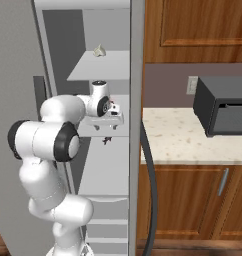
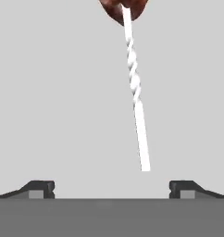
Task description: Store the kebab skewer in the freezer for long-term storage. Close the freezer door after placing the cooked food.
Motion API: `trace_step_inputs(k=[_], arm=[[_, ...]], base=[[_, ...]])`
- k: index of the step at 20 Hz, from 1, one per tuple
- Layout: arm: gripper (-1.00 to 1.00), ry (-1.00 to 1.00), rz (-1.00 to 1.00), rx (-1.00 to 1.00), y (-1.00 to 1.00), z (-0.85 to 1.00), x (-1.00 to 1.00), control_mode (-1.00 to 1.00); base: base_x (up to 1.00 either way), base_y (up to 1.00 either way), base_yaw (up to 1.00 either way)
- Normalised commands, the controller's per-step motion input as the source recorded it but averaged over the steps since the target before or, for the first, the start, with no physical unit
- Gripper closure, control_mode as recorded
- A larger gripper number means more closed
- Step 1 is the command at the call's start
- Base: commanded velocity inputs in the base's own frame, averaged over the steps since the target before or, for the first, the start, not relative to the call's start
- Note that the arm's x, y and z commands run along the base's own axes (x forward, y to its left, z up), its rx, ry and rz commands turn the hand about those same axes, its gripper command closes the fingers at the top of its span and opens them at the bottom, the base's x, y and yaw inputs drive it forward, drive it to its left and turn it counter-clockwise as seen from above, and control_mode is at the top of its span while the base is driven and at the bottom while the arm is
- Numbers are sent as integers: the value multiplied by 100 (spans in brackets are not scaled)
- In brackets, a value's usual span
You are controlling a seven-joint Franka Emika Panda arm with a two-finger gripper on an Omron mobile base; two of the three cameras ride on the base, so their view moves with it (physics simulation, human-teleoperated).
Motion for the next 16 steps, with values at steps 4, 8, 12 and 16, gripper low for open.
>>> trace_step_inputs(k=[4, 8, 12, 16], arm=[[-100, -2, -1, 0, -23, 3, -86, -100], [-100, -4, 0, 0, -16, 21, -93, -100], [-100, -5, 0, 0, -5, 31, -100, -100], [-100, -9, 0, 0, 0, 32, -100, -100]], base=[[0, 0, 0], [0, 0, 0], [0, 0, 0], [0, 0, 0]])
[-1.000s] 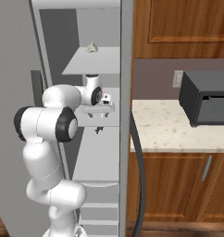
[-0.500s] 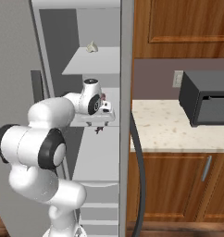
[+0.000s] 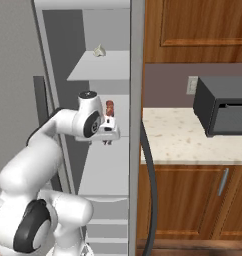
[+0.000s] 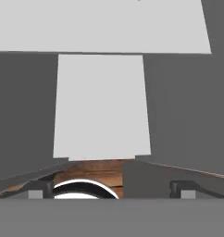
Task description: Store the kebab skewer in the freezer for long-term storage. Close the freezer door after placing the cooked food.
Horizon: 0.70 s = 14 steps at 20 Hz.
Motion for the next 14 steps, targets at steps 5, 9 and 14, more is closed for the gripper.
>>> trace_step_inputs(k=[5, 9, 14], arm=[[-100, -5, -5, 0, 0, 30, -97, -100], [-100, 0, -22, 0, 3, 15, -63, -100], [-100, 1, -35, 4, 0, 38, -65, -100]], base=[[0, 0, 0], [0, 0, 0], [0, 0, 0]])
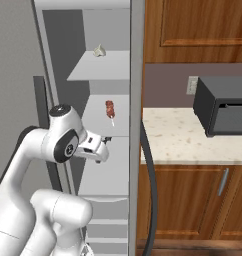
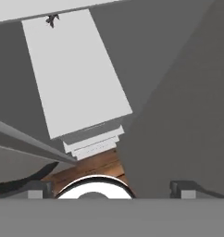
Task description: Store the kebab skewer in the freezer for long-term storage. Close the freezer door after placing the cooked food.
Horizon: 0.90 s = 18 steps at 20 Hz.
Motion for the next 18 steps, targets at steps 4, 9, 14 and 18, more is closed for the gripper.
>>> trace_step_inputs(k=[4, 9, 14, 18], arm=[[-100, 0, -34, 16, 0, 39, -79, -100], [-100, 5, -17, 17, 1, 34, -44, -100], [-100, 26, -2, 3, 20, 27, -6, -100], [-100, 18, 0, 0, 22, 3, -5, -100]], base=[[0, 0, 0], [0, 0, 0], [0, 0, 0], [0, 0, 0]])
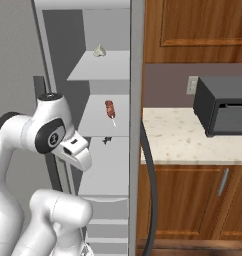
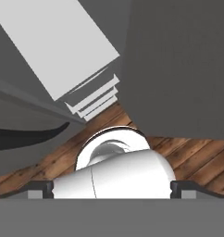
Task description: Store the kebab skewer in the freezer for long-term storage. Close the freezer door after placing the cooked food.
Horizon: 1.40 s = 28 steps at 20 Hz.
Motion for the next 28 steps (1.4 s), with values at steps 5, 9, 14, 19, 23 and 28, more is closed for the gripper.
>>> trace_step_inputs(k=[5, 9, 14, 19, 23, 28], arm=[[-100, 4, 3, 0, 3, -8, -12, -100], [-100, 3, 0, 0, 1, 0, 0, -100], [-100, 0, 0, 0, 0, 0, 0, -100], [-100, 0, 0, 0, 0, 0, -2, -100], [-100, 0, 0, 0, 0, 0, 0, 100], [-100, 0, 0, 0, 0, 0, 0, 100]], base=[[0, 0, 0], [0, 0, 0], [0, 0, 0], [0, 0, 0], [-37, 0, 0], [-57, 0, 0]])
